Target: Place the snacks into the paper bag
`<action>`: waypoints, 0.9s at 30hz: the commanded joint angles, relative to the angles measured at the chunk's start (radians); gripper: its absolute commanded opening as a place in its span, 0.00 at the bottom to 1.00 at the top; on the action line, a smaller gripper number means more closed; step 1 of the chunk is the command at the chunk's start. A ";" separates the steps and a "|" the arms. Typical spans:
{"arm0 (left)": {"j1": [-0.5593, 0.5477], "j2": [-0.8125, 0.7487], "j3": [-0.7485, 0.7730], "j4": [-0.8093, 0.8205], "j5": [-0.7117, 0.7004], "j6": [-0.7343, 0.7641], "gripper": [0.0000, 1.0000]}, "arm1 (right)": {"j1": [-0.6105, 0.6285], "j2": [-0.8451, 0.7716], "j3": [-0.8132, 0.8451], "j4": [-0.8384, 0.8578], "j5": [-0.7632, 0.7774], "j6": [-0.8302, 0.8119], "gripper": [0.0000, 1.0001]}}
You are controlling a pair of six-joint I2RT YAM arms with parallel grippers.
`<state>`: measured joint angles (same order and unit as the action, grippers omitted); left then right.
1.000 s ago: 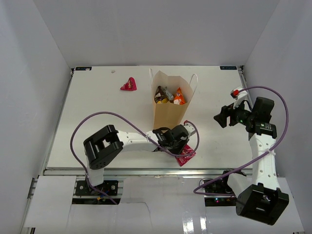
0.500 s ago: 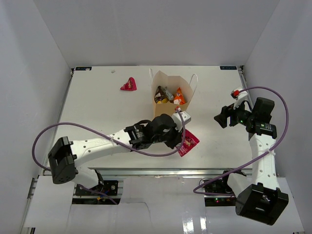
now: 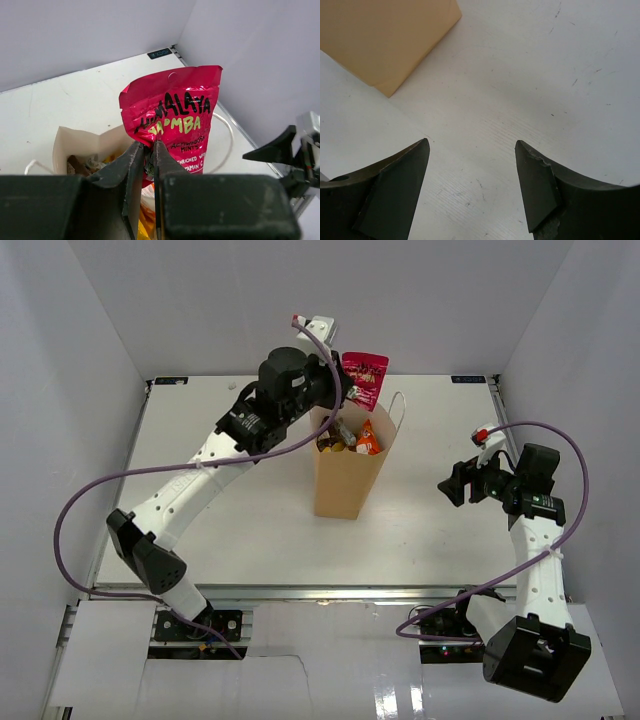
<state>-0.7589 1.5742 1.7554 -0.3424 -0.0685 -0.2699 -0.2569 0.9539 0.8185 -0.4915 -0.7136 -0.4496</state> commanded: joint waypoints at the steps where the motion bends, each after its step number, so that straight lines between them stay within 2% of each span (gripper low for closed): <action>1: 0.016 0.091 0.082 -0.096 -0.014 0.020 0.10 | -0.007 -0.020 -0.002 0.025 -0.007 -0.014 0.75; 5: 0.032 0.121 0.116 -0.122 -0.007 0.017 0.18 | -0.010 -0.023 -0.007 0.025 -0.003 -0.020 0.75; 7: 0.035 0.119 0.121 -0.122 0.001 0.018 0.27 | -0.012 -0.023 -0.007 0.025 -0.001 -0.021 0.75; 9: 0.038 0.118 0.127 -0.124 0.002 0.012 0.41 | -0.013 -0.020 -0.007 0.027 -0.001 -0.023 0.75; 13: 0.039 0.122 0.182 -0.125 0.045 -0.002 0.63 | -0.015 -0.007 -0.004 0.027 -0.003 -0.024 0.75; 16: 0.039 0.127 0.268 -0.129 0.055 -0.003 0.71 | -0.015 0.003 -0.002 0.027 -0.003 -0.027 0.75; 19: 0.081 0.124 0.312 -0.165 0.003 -0.021 0.73 | -0.015 0.017 -0.002 0.027 -0.001 -0.029 0.75; 20: 0.105 0.098 0.294 -0.168 -0.014 -0.037 0.72 | -0.015 0.020 -0.004 0.027 0.000 -0.029 0.75; 22: 0.222 0.060 0.178 -0.136 0.005 -0.118 0.72 | -0.016 0.028 -0.008 0.028 0.002 -0.032 0.75; 23: 0.268 0.038 0.127 -0.116 0.065 -0.150 0.73 | -0.016 0.029 -0.010 0.028 0.002 -0.034 0.75; 26: 0.514 0.010 -0.035 -0.064 0.235 -0.270 0.73 | -0.018 0.042 -0.015 0.028 0.000 -0.038 0.75; 27: 0.548 0.036 -0.062 -0.058 0.260 -0.291 0.73 | -0.019 0.051 -0.015 0.031 -0.003 -0.037 0.75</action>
<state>-0.3649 1.5963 1.7885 -0.4129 0.0628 -0.4294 -0.2684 0.9905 0.8066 -0.4915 -0.7094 -0.4770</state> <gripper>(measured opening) 0.726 0.752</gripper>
